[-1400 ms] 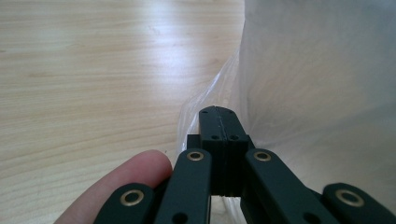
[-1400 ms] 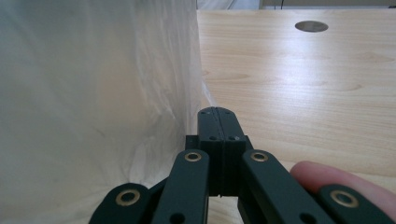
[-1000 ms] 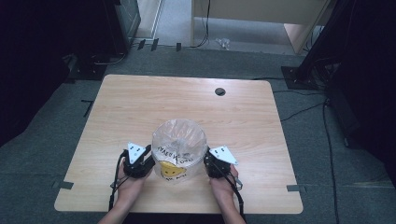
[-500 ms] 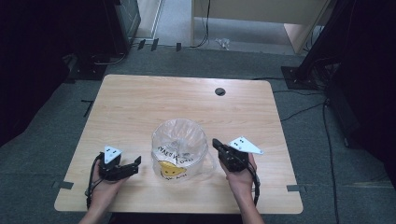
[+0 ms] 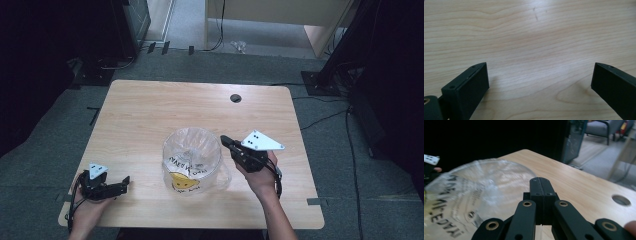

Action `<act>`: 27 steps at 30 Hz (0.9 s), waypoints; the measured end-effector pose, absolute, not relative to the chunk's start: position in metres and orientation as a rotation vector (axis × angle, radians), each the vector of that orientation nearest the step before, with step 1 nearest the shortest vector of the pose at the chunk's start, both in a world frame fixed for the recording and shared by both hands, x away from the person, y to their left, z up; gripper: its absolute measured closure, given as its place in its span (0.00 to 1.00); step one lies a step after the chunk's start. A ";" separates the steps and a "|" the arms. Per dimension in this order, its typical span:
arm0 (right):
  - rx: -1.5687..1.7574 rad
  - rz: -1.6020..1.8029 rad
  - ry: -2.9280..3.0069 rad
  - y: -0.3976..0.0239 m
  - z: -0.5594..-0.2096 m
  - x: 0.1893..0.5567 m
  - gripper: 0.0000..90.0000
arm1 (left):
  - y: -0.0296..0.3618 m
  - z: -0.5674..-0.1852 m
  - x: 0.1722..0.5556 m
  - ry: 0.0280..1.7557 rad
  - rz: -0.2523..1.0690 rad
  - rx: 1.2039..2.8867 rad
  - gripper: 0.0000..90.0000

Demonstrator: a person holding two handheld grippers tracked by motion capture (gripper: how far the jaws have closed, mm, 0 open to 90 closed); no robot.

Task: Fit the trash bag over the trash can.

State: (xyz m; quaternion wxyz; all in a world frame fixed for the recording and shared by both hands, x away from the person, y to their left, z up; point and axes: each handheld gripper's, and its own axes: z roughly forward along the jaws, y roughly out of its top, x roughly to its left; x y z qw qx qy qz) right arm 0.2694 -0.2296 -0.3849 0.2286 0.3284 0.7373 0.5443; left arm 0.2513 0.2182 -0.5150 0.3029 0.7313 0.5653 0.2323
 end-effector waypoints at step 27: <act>0.068 1.220 2.756 -0.122 -0.359 0.311 1.00 | 0.223 -0.518 0.254 1.431 0.603 1.978 0.00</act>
